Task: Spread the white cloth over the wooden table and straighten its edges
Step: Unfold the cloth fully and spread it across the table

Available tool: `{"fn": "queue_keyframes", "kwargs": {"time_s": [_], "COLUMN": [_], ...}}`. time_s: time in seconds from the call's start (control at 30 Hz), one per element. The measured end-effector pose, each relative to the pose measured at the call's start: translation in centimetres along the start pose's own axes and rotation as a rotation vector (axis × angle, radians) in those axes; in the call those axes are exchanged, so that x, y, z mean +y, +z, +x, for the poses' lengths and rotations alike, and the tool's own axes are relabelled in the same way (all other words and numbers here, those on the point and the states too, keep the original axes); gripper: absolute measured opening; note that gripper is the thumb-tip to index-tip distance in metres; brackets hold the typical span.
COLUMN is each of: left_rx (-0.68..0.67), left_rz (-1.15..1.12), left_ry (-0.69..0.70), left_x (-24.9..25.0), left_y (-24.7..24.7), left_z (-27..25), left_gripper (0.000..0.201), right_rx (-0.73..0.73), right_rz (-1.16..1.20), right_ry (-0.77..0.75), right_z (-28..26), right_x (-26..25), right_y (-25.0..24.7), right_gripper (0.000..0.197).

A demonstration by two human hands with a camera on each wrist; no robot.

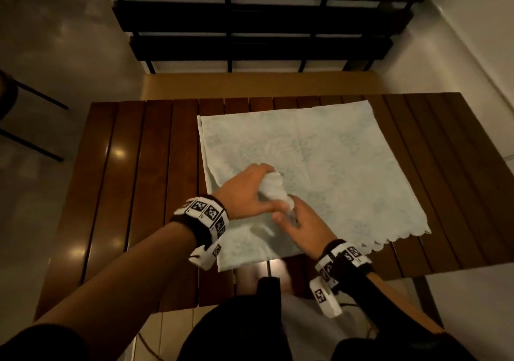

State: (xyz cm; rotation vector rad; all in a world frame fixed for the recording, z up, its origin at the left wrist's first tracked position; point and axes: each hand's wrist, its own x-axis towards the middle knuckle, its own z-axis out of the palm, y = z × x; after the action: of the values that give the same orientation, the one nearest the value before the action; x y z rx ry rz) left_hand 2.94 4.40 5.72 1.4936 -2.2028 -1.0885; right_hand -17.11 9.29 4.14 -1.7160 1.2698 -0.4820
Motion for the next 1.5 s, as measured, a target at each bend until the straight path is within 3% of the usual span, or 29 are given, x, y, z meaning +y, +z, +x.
{"fn": "queue_keyframes", "kwargs": {"time_s": [0.07, 0.1, 0.2, 0.3, 0.4, 0.47, 0.57, 0.63, 0.7, 0.77, 0.87, 0.9, 0.97, 1.03, 1.2, 1.27, 1.33, 1.5], "left_rx": [-0.121, -0.165, -0.149, -0.050, 0.052, 0.165, 0.260, 0.229, 0.075, -0.131, -0.268, -0.293, -0.316, -0.243, 0.261, 0.451, 0.540, 0.620], "left_rz": [0.334, 0.506, 0.754, 0.644, 0.345, 0.143, 0.021, 0.057, 0.351, 0.689, 0.915, 0.941, 0.964, 0.980, 0.867, 0.810, 0.759, 0.733], "left_ry": [0.101, 0.115, 0.182, 0.257, 0.225, 0.103, -0.004, -0.042, -0.124, -0.262, -0.455, -0.497, -0.539, -0.578, -0.592, -0.553, -0.546, -0.557], "left_x": [1.2, 1.9, 4.2, 5.1, 4.8, 5.0, 5.3, 5.9, 5.6, 4.2, 1.9, 1.3, 0.7, 0.5, 1.4, 1.6, 1.2, -0.2], "left_y": [-1.0, -1.6, -3.6, -5.4, -6.5, -6.6, -5.4, -4.7, -4.2, -4.1, -4.4, -4.5, -5.3, -6.8, -12.9, -15.6, -17.7, -20.4], "left_z": [1.1, 1.5, 2.5, 2.8, 2.9, 3.2, 4.4, 5.5, 6.5, 7.2, 8.7, 9.3, 11.4, 14.3, 21.9, 24.6, 26.8, 30.8], "left_gripper": [0.095, 0.090, 0.040, 0.025, 0.022, 0.033, 0.038, 0.027, 0.052, 0.060, 0.037, 0.034, 0.034, 0.034, 0.023, 0.020, 0.018, 0.016], "right_rx": [0.021, 0.050, 0.165, 0.300, 0.439, 0.487, 0.497, 0.407, 0.205, -0.126, -0.677, -0.780, -0.845, -0.791, -0.191, -0.049, 0.030, 0.195], "right_rz": [-0.124, -0.269, -0.594, -0.605, -0.527, -0.297, 0.092, 0.213, 0.198, -0.071, -0.794, -0.931, -1.002, -1.016, -0.947, -0.935, -0.934, -0.967], "right_ry": [-0.050, -0.041, 0.123, 0.312, 0.367, 0.371, 0.276, 0.153, 0.047, 0.033, 0.153, 0.161, 0.172, 0.190, 0.038, -0.013, -0.001, -0.016], "right_z": [0.8, 1.2, 1.8, 2.2, 2.4, 3.1, 5.1, 6.9, 8.6, 9.7, 10.5, 10.9, 12.6, 16.4, 27.1, 29.8, 32.0, 36.5], "right_x": [-0.1, 0.6, 2.9, 7.0, 10.7, 11.6, 11.1, 10.7, 10.0, 9.1, 9.7, 10.2, 10.6, 10.2, 7.1, 5.7, 4.5, 2.5], "right_y": [0.6, 1.0, 0.3, -4.2, -11.3, -16.0, -21.5, -24.4, -26.9, -28.9, -29.5, -29.2, -29.0, -30.5, -37.5, -39.3, -40.6, -42.5], "right_gripper": [0.066, 0.071, 0.070, 0.062, 0.043, 0.038, 0.047, 0.051, 0.037, 0.025, 0.042, 0.039, 0.029, 0.025, 0.032, 0.033, 0.034, 0.027]}}
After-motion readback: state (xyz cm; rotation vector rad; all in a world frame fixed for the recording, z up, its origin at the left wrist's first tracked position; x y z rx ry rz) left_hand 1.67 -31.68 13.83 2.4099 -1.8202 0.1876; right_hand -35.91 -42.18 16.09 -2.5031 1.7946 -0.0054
